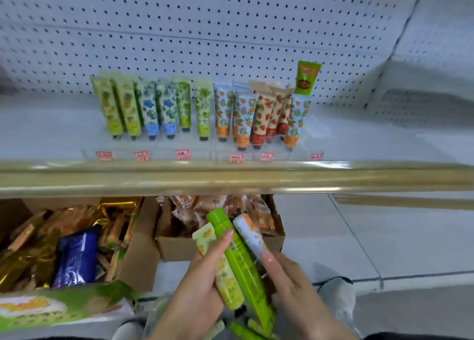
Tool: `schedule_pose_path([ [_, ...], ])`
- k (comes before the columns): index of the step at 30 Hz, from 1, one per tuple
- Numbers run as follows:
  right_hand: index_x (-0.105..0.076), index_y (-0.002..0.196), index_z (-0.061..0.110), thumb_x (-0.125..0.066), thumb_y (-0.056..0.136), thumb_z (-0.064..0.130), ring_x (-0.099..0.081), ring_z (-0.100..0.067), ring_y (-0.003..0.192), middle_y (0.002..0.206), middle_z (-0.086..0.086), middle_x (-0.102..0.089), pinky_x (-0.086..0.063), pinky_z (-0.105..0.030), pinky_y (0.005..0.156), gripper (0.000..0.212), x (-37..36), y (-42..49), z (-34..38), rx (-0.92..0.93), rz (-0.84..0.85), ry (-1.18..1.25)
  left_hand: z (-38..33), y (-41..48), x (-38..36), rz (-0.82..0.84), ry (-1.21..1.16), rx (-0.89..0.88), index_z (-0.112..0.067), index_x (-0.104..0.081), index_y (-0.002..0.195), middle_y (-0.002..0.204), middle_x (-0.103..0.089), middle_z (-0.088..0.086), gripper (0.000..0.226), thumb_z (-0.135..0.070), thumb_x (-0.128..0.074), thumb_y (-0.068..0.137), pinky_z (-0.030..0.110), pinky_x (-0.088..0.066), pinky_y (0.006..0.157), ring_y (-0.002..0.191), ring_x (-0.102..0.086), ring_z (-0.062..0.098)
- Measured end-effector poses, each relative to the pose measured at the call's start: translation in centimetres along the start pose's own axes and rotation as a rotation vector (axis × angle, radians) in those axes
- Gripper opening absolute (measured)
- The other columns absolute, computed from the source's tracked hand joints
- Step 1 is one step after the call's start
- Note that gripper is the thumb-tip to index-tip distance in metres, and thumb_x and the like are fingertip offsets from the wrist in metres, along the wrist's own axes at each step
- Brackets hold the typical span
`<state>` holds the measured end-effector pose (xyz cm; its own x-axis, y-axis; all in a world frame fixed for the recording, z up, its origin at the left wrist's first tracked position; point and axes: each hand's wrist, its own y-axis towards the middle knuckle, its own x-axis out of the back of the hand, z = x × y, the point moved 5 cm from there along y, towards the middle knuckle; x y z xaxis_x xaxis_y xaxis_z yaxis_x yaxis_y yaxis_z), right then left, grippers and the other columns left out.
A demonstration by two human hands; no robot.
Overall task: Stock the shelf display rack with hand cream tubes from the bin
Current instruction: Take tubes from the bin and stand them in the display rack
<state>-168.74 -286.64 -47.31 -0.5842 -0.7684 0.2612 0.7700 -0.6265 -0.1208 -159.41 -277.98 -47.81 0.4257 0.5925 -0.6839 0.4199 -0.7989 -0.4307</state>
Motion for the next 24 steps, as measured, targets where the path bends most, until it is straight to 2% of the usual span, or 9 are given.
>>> schedule_pose_path([
  [3, -0.059, 0.062, 0.024, -0.046, 0.082, 0.058, -0.052, -0.01, 0.047, 0.056, 0.001, -0.061, -0.043, -0.022, 0.052, 0.041, 2.0, 0.1, 3.7, 0.137, -0.075, -0.057, -1.6, -0.4, -1.2, 0.045, -0.023, -0.062, -0.008, -0.062, 0.119, 0.112, -0.069, 0.016, 0.049, -0.028, -0.061, 0.074, 0.047, -0.054, 0.086, 0.103, -0.067, 0.029],
  [6, -0.054, 0.068, 0.006, -0.043, 0.075, 0.062, -0.041, -0.011, 0.039, 0.051, -0.001, -0.05, -0.036, -0.018, 0.043, 0.057, 4.1, 0.1, 7.6, 0.262, -0.136, -0.064, -3.5, -1.0, -2.4, 0.115, -0.056, -0.156, -0.001, -0.058, 0.123, 0.115, -0.067, 0.017, 0.05, -0.022, -0.055, 0.078, 0.038, -0.053, 0.089, 0.106, -0.066, 0.027],
  [9, -0.053, 0.077, -0.002, -0.056, 0.086, 0.051, -0.04, -0.014, 0.043, 0.053, -0.004, -0.045, -0.036, -0.02, 0.045, 0.054, 6.0, 0.6, 10.9, 0.288, -0.119, -0.068, -6.0, -1.8, -2.8, 0.12, -0.037, -0.232, -0.001, -0.064, 0.114, 0.107, -0.07, 0.019, 0.042, -0.017, -0.058, 0.076, 0.038, -0.055, 0.084, 0.092, -0.07, 0.026],
  [13, -0.063, 0.09, 0.005, -0.061, 0.08, 0.023, -0.051, -0.016, 0.05, 0.062, -0.01, -0.055, -0.045, -0.021, 0.049, 0.02, 7.7, 1.6, 14.7, 0.256, -0.073, -0.066, -9.6, -2.4, -2.8, 0.121, 0.007, -0.34, -0.006, -0.068, 0.109, 0.094, -0.072, 0.014, 0.036, -0.013, -0.06, 0.074, 0.036, -0.056, 0.081, 0.078, -0.07, 0.02],
  [17, -0.067, 0.097, 0.006, -0.062, 0.084, 0.011, -0.066, -0.018, 0.065, 0.078, -0.015, -0.071, -0.055, -0.021, 0.061, 0.016, 9.2, 2.5, 18.4, 0.25, -0.033, -0.212, -12.4, -2.2, -2.0, 0.117, 0.041, -0.379, -0.007, -0.077, 0.087, 0.098, -0.073, 0.016, 0.021, -0.013, -0.063, 0.072, 0.033, -0.058, 0.077, 0.079, -0.071, 0.02],
  [18, -0.068, 0.095, 0.006, -0.063, 0.083, 0.011, -0.068, -0.019, 0.067, 0.079, -0.016, -0.072, -0.056, -0.02, 0.062, 0.014, 9.6, 2.7, 19.4, 0.244, -0.033, -0.264, -12.9, -2.1, -1.7, 0.122, 0.061, -0.387, -0.006, -0.077, 0.087, 0.101, -0.072, 0.016, 0.021, -0.015, -0.067, 0.071, 0.032, -0.059, 0.075, 0.082, -0.072, 0.02],
  [20, -0.069, 0.087, 0.007, -0.067, 0.08, 0.009, -0.071, -0.018, 0.065, 0.073, -0.013, -0.073, -0.056, -0.018, 0.059, 0.007, 10.5, 3.4, 21.5, 0.249, -0.064, -0.408, -13.7, -1.8, -1.2, 0.132, 0.088, -0.417, -0.001, -0.073, 0.099, 0.106, -0.071, 0.016, 0.037, -0.019, -0.074, 0.067, 0.031, -0.059, 0.071, 0.089, -0.072, 0.022],
  [22, -0.067, 0.082, 0.005, -0.068, 0.08, 0.004, -0.07, -0.014, 0.06, 0.068, -0.008, -0.073, -0.056, -0.02, 0.056, 0.002, 11.0, 4.1, 23.5, 0.282, -0.099, -0.581, -14.1, -1.4, -0.6, 0.125, 0.128, -0.443, 0.0, -0.067, 0.109, 0.106, -0.072, 0.014, 0.04, -0.014, -0.065, 0.072, 0.029, -0.059, 0.071, 0.092, -0.071, 0.022],
  [24, -0.066, 0.079, 0.004, -0.071, 0.078, 0.005, -0.068, -0.01, 0.056, 0.066, -0.006, -0.072, -0.055, -0.017, 0.054, 0.005, 11.6, 4.9, 25.1, 0.325, -0.151, -0.73, -14.3, -1.0, 0.0, 0.11, 0.161, -0.444, -0.001, -0.07, 0.102, 0.104, -0.072, 0.015, 0.033, -0.01, -0.061, 0.072, 0.03, -0.059, 0.072, 0.091, -0.071, 0.024],
])
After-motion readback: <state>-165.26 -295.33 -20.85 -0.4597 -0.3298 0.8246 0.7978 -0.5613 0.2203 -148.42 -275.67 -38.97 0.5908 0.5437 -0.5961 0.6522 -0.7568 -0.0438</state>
